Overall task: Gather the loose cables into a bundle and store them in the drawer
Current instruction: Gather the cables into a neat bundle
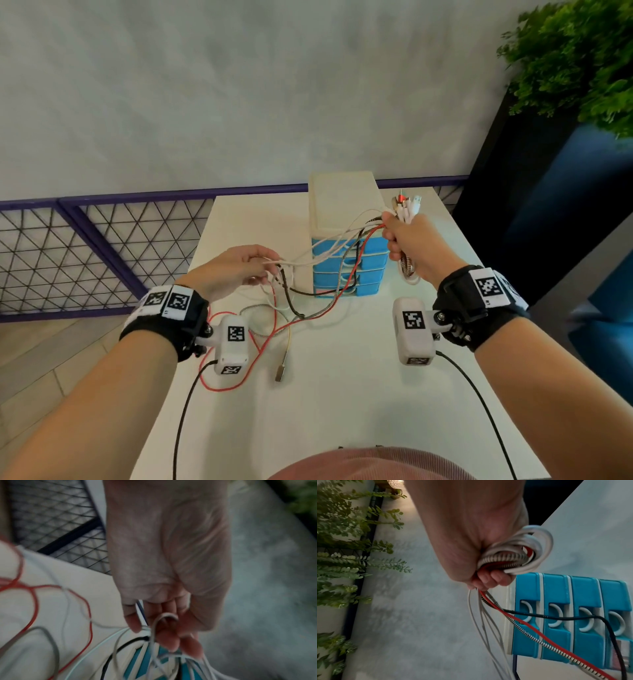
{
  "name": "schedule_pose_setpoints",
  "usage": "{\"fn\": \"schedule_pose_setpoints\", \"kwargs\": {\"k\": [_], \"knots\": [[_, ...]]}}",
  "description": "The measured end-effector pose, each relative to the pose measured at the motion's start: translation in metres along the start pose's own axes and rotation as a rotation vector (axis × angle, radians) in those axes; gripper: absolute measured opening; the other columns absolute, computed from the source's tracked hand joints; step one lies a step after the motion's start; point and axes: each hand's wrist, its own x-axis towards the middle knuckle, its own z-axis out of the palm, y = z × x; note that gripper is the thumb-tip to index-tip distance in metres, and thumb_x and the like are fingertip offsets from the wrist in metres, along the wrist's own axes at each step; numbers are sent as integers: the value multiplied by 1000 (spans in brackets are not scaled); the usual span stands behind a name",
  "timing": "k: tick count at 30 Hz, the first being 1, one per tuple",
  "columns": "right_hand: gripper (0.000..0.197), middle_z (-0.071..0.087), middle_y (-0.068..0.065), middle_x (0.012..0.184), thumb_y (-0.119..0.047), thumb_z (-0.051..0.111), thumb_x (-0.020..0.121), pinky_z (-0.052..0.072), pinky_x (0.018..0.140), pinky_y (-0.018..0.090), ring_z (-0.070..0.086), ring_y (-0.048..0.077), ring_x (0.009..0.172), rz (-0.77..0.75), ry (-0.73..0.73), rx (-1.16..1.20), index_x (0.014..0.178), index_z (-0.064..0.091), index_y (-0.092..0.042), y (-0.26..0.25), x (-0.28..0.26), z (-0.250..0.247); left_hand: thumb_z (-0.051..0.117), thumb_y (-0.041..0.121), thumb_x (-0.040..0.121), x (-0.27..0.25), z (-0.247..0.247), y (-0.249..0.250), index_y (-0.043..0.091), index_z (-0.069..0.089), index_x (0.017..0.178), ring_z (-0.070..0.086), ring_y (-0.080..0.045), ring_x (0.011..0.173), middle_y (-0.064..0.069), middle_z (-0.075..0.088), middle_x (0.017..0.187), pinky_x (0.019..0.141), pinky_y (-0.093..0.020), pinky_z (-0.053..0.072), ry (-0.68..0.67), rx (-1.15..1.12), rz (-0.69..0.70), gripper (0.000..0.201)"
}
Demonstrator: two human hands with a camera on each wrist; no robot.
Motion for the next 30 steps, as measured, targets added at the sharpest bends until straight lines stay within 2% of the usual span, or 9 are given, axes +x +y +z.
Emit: {"fn": "schedule_pose_setpoints", "kwargs": {"k": [2, 5, 8, 12, 15, 19, 24, 26, 30], "knots": [[24, 49, -2, 60, -28, 53, 99, 37, 43, 20, 38, 6, 39, -21, -40, -27, 79, 49, -16, -2, -2, 1, 59, 17, 76, 1, 5, 10, 9, 62, 103, 57, -14, 64, 0, 68, 77, 72, -28, 42, -97, 248, -62, 29], [23, 51, -2, 60, -27, 53, 99, 38, 44, 21, 38, 7, 41, -34, -96, -36, 79, 51, -15, -4, -5, 2, 62, 31, 85, 0, 18, 27, 6, 59, 95, 57, -18, 60, -7, 68, 79, 68, -26, 47, -249, 426, -108, 27], [24, 51, -2, 58, -27, 54, 98, 40, 44, 20, 40, 7, 41, -37, -134, -46, 79, 52, -13, -5, -7, 2, 68, 28, 85, 2, 33, 36, 8, 51, 96, 62, -21, 66, -10, 73, 85, 66, -24, 48, -233, 359, -65, 28], [28, 51, 1, 59, -31, 56, 97, 43, 47, 21, 42, 10, 44, -50, -197, -106, 78, 56, -10, -3, -8, 5, 72, 30, 81, 7, 48, 45, 11, 47, 104, 60, -25, 73, -12, 74, 96, 77, -31, 45, -278, 274, -9, 38], [32, 50, 3, 55, -30, 58, 96, 42, 45, 20, 42, 13, 45, -66, -249, -160, 72, 57, -9, -1, -13, 12, 55, 31, 93, 6, 64, 57, 10, 49, 96, 59, -23, 70, -4, 71, 78, 78, -31, 44, -265, 229, 40, 22], [22, 52, 4, 59, -22, 60, 95, 42, 46, 20, 43, 13, 45, -72, -358, -202, 80, 58, -6, 4, -22, 27, 44, 45, 96, 8, 79, 81, 14, 53, 85, 44, -13, 53, 5, 44, 56, 66, -28, 39, -174, 61, 70, 35], [30, 55, 1, 71, -36, 47, 100, 44, 50, 22, 43, 10, 51, 40, -520, 232, 99, 57, -8, 1, -24, 26, 54, 35, 94, 8, 83, 87, 16, 54, 68, 27, -8, 38, 9, 33, 46, 43, -19, 27, 91, 80, 121, 32], [32, 57, 2, 74, -38, 41, 102, 44, 52, 24, 45, 11, 54, 100, -549, 393, 106, 56, -10, -1, -23, 22, 55, 29, 93, 6, 82, 90, 15, 56, 64, 21, -10, 37, 5, 27, 44, 42, -19, 21, 99, 57, 129, 33], [21, 63, 7, 81, -28, 46, 102, 51, 60, 28, 58, 14, 64, 144, -504, 490, 96, 57, -12, -1, -23, 18, 50, 26, 95, -5, 78, 97, 11, 64, 70, 17, -13, 38, 3, 25, 40, 45, -22, 20, 13, 102, 114, 32]]}}
